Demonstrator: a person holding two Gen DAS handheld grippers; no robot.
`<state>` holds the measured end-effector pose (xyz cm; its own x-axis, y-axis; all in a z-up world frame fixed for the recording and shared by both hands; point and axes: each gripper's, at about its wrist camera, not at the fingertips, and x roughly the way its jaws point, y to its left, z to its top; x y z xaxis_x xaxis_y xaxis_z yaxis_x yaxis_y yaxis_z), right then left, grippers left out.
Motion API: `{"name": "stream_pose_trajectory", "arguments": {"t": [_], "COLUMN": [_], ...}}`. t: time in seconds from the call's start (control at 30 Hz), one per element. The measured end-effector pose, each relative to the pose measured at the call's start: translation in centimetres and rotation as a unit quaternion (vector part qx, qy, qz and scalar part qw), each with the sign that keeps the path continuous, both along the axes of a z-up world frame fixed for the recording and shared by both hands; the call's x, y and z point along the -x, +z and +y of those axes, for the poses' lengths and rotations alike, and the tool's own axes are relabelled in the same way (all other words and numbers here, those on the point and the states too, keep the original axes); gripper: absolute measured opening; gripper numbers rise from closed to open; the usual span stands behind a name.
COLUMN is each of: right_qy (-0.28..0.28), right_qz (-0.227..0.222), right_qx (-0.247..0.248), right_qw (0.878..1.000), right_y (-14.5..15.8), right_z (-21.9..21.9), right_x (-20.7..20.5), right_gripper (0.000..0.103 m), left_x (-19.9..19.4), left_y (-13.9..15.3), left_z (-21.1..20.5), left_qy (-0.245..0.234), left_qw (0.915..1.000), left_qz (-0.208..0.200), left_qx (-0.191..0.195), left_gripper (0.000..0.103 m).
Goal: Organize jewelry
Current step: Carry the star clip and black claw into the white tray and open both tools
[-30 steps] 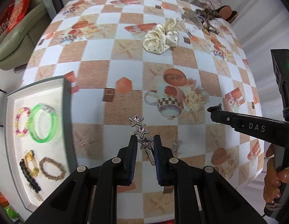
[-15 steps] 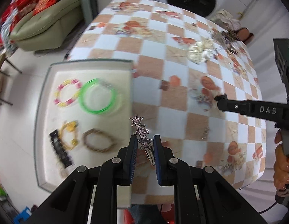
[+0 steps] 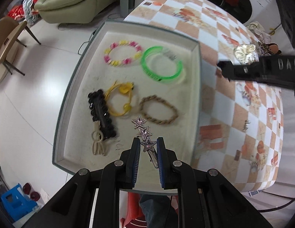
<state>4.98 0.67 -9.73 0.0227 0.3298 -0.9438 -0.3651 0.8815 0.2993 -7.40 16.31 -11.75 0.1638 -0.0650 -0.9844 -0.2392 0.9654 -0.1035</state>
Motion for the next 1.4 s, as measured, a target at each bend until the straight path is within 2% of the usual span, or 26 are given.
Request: {"name": "stream_pose_trajectory", "arguments": {"t": [0.23, 0.43, 0.77, 1.0, 1.1, 1.2, 1.23, 1.4], "right_qy": [0.03, 0.041, 0.045, 0.047, 0.049, 0.053, 0.052, 0.044], "right_qz": [0.004, 0.014, 0.035, 0.039, 0.044, 0.041, 0.043, 0.042], "right_qx": [0.012, 0.022, 0.035, 0.04, 0.037, 0.036, 0.032, 0.01], "right_qw": [0.999, 0.999, 0.998, 0.997, 0.997, 0.997, 0.997, 0.998], "right_y": [-2.0, -4.0, -6.9, -7.7, -8.0, -7.8, -7.7, -6.3], "right_z": [4.6, 7.0, 8.8, 9.2, 9.6, 9.9, 9.9, 9.3], "right_x": [-1.1, -2.2, -3.4, -3.0, -3.0, -3.0, -3.1, -3.5], "right_gripper": [0.019, 0.019, 0.019, 0.02, 0.029, 0.054, 0.059, 0.061], "left_x": [-0.1, -0.5, -0.5, -1.2, -1.4, -1.5, -1.5, -1.5], "left_y": [-2.4, -3.8, -4.8, -4.8, -4.8, -4.7, -4.7, -4.3], "left_z": [0.3, 0.0, -0.7, -1.1, -1.3, -1.4, -1.5, -1.8], "left_qy": [0.0, 0.0, -0.003, -0.002, -0.001, -0.004, -0.005, -0.006], "left_qw": [0.9999, 0.9996, 0.9986, 0.9979, 0.9978, 0.9977, 0.9976, 0.9976], "left_qz": [0.015, 0.025, 0.036, 0.043, 0.046, 0.045, 0.045, 0.042], "left_qx": [-0.007, -0.016, -0.037, -0.048, -0.049, -0.051, -0.052, -0.054], "left_gripper": [0.022, 0.022, 0.022, 0.023, 0.023, 0.023, 0.023, 0.023]}}
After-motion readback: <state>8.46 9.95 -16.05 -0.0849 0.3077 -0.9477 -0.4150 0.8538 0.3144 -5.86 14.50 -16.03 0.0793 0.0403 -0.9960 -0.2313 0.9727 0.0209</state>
